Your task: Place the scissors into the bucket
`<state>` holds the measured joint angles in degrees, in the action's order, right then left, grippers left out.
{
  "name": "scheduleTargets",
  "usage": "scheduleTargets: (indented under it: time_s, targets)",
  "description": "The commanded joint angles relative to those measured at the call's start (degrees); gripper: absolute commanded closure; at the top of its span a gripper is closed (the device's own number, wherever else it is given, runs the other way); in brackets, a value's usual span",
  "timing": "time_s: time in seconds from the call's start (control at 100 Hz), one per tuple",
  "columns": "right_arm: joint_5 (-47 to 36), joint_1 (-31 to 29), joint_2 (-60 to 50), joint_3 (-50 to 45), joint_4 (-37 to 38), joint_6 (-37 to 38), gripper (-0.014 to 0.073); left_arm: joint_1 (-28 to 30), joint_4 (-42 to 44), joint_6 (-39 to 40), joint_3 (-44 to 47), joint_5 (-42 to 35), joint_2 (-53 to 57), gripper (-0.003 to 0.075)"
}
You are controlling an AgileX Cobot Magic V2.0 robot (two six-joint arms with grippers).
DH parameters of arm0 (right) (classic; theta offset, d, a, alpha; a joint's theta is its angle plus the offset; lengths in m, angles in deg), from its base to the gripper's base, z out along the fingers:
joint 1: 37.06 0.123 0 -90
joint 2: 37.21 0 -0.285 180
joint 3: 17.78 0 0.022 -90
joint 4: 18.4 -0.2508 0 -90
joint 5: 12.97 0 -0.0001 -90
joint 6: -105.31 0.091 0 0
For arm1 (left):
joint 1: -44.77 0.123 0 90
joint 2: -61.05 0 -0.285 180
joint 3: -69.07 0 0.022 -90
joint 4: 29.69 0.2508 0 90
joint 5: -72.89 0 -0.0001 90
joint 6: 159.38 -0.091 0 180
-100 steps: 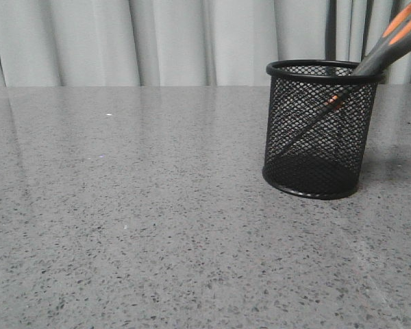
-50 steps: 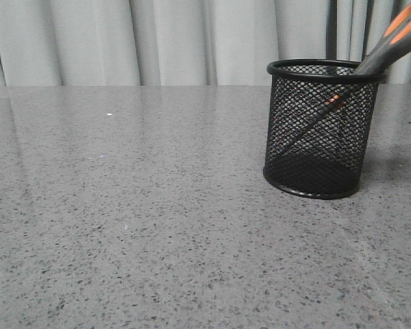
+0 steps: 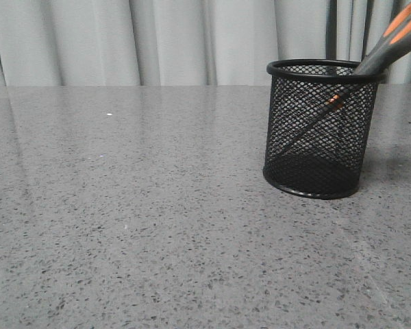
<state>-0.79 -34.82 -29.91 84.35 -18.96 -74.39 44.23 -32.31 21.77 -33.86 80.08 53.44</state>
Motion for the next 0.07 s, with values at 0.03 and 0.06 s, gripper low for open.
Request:
scheduleTargets:
  time_s: [0.03,0.06]
  targets:
    - [-4.2,-0.4,-1.3,-1.0,0.9,0.1,0.0664,0.0,-0.3,0.7,1.6,-4.2,1.5,0.0741]
    - [-4.2,-0.4,-1.3,-1.0,0.9,0.1,0.0664,0.0,-0.3,0.7,1.6,-4.2,1.5,0.0741]
